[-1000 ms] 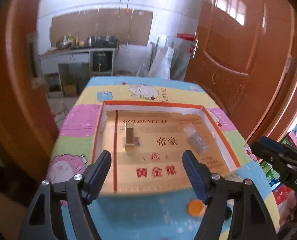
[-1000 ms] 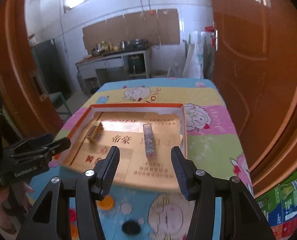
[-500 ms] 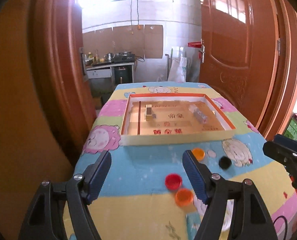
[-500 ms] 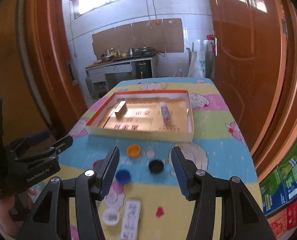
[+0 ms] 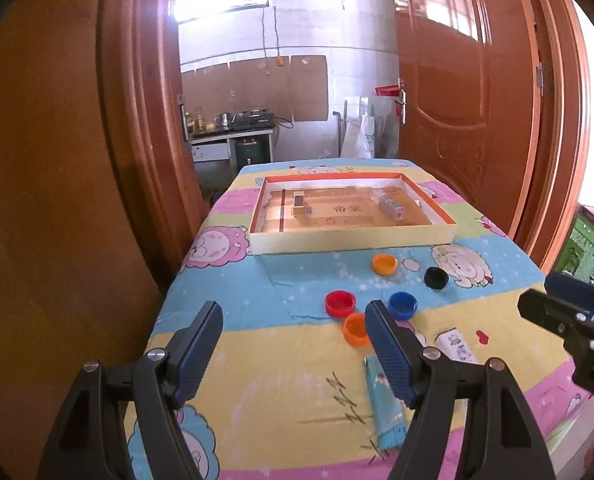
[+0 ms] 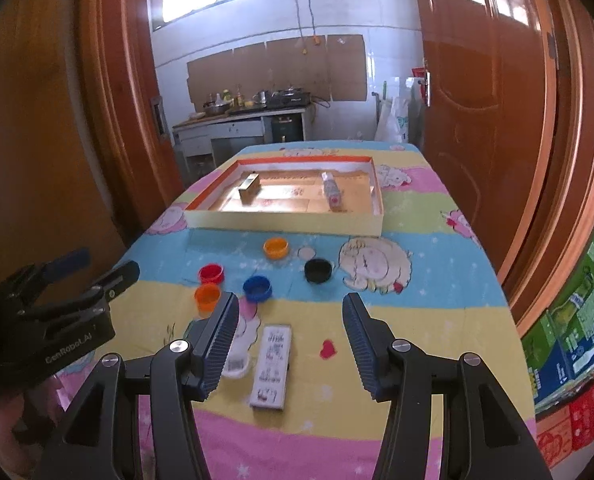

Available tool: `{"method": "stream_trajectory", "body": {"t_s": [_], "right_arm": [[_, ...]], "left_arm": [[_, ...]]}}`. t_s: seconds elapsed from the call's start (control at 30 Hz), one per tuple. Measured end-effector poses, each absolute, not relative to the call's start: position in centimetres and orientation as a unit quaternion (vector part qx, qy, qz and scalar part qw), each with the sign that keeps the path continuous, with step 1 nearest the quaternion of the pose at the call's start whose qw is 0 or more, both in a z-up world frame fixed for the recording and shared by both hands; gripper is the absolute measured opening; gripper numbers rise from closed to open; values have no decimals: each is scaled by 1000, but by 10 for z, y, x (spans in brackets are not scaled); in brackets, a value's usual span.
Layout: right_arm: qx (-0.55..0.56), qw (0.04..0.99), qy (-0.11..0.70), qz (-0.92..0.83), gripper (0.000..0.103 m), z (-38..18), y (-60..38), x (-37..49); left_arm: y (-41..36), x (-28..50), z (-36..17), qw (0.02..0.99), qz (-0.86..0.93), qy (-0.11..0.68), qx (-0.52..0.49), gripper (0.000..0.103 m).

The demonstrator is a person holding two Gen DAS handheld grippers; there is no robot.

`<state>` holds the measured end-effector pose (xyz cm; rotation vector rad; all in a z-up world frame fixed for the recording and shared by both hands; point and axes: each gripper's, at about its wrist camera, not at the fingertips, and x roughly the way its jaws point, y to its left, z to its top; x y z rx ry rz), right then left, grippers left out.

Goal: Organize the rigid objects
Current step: 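Withdraw both tools from the box back over the table, then grasp the teal lighter with the left tool while the right tool grasps the white Hello Kitty box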

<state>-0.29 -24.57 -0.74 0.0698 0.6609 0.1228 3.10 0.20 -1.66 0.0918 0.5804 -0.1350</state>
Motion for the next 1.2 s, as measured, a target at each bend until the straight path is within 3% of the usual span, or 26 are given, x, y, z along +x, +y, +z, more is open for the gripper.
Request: {"method": "stream_trajectory", "body": {"t_s": [0.6, 0.7, 1.03, 1.2], "right_arm": [[32, 936, 346, 51, 56, -44, -248, -26], [35, 933, 354, 54, 56, -51, -248, -24], [43, 927, 368, 55, 56, -64, -253, -16], [45, 925, 373, 62, 56, -69, -252, -12]], "left_arm": [[-5, -1, -54, 940, -119, 317, 43, 74], [-14, 2, -64, 933, -132, 331, 46, 68], [-31, 16, -85, 923, -134, 356, 63, 66], [-34, 23, -93, 920, -131, 364, 67, 56]]}}
